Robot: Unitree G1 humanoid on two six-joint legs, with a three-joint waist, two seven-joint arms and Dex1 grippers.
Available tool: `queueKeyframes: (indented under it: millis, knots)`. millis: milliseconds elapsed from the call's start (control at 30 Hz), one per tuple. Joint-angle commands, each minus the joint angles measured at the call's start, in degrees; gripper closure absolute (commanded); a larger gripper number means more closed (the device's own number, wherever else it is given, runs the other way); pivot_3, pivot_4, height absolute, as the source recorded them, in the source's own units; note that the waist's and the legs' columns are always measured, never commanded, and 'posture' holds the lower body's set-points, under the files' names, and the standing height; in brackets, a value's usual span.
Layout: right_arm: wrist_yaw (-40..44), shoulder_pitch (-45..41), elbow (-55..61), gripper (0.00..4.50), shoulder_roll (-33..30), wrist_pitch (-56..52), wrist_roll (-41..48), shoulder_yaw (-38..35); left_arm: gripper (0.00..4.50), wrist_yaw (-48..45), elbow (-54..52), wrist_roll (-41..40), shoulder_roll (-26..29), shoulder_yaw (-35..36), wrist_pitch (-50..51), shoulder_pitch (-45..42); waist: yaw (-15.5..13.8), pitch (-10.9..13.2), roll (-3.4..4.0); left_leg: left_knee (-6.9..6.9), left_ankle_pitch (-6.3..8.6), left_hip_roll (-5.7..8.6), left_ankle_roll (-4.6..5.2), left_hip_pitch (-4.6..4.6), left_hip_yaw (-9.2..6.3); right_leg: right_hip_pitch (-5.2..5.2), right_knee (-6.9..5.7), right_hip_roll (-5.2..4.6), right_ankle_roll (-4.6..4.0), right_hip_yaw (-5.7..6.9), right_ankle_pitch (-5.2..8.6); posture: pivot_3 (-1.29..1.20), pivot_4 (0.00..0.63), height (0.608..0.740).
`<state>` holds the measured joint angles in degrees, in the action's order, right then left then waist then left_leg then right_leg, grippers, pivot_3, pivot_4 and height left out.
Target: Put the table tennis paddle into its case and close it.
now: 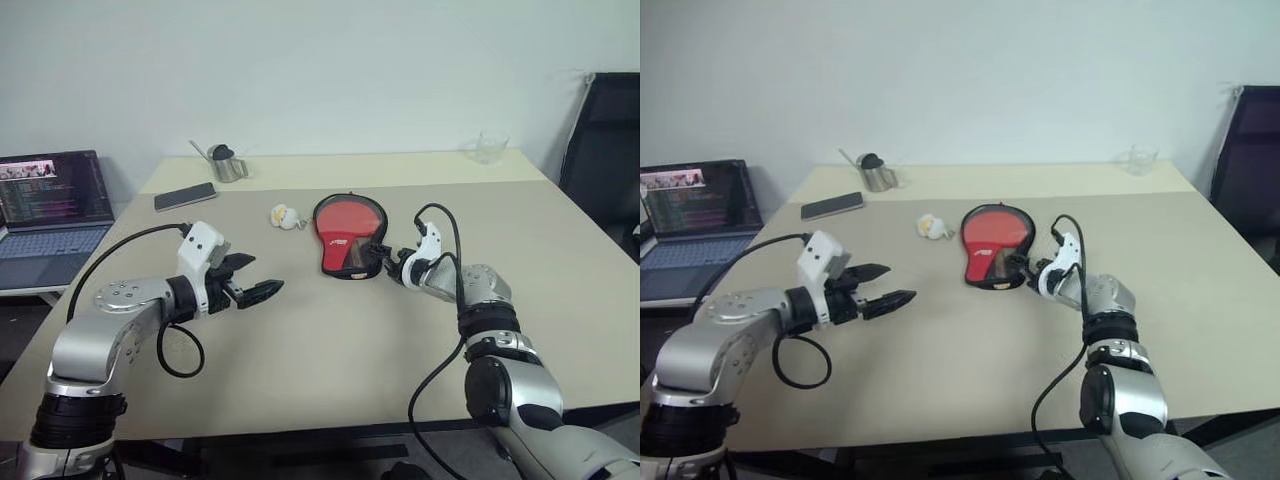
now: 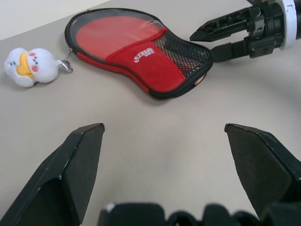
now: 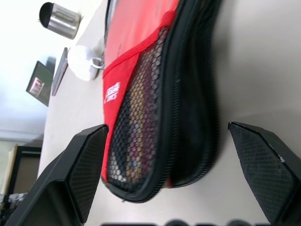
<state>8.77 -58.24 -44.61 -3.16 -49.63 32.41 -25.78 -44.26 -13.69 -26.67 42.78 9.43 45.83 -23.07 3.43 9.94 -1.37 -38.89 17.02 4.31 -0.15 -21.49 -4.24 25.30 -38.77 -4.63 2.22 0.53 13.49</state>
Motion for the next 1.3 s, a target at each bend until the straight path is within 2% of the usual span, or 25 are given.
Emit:
queueKeyframes:
  millis: [33,500,600,867,1000,1300]
  knots:
    - [0.70,-1.82,-0.16,0.00,1.84,0.00,1.39,0.28,0.03,1.11,-2.18,-0.70,0.82,2.17,-0.28,-0.26,0.01,0.00,0.00,0.00,0.00,0.00,0.00,0.00,0.00,0.00,0.00,0.00,0.00,0.00,0.00,0.00,0.150,0.740]
    - [0.52,-0.76,1.32,0.00,2.44,0.12,0.60,1.44,0.03,2.61,-1.68,-0.68,0.10,0.56,-1.16,-0.96,-0.01,0.00,0.00,0.01,0.00,0.00,-0.01,0.00,-0.01,0.00,0.02,0.00,0.00,0.00,0.00,0.00,0.150,0.740]
    - [0.45,-0.33,1.97,0.57,2.51,0.55,0.19,2.17,0.00,2.75,-1.05,-0.29,-0.04,0.27,-1.54,-1.39,-0.01,0.00,0.00,0.01,0.00,0.00,-0.01,-0.01,-0.02,0.00,0.03,0.00,0.00,0.01,0.00,0.00,0.150,0.740]
    - [-0.36,0.08,1.54,3.29,2.23,1.49,-0.05,2.58,0.00,2.84,-0.25,0.17,-0.39,-0.22,-2.01,-2.10,-0.07,0.01,0.00,0.03,0.00,0.00,-0.01,-0.04,-0.03,0.01,0.08,0.00,0.00,0.02,0.00,0.00,0.150,0.740]
    - [-0.69,0.16,1.28,4.49,1.99,2.07,-0.29,2.61,0.00,2.91,0.09,0.36,-0.60,-0.57,-2.34,-2.45,-0.16,0.00,0.00,0.03,0.00,0.01,-0.01,-0.04,-0.03,0.01,0.09,0.00,0.00,0.03,0.00,0.00,0.150,0.740]
    - [-1.01,0.43,1.73,4.49,1.95,1.87,-0.17,2.96,0.00,3.10,0.80,0.70,-0.85,-1.12,-3.03,-2.84,-0.17,0.00,0.00,0.04,0.00,0.01,-0.01,-0.05,-0.04,0.00,0.11,0.00,0.00,0.04,0.00,0.00,0.150,0.740]
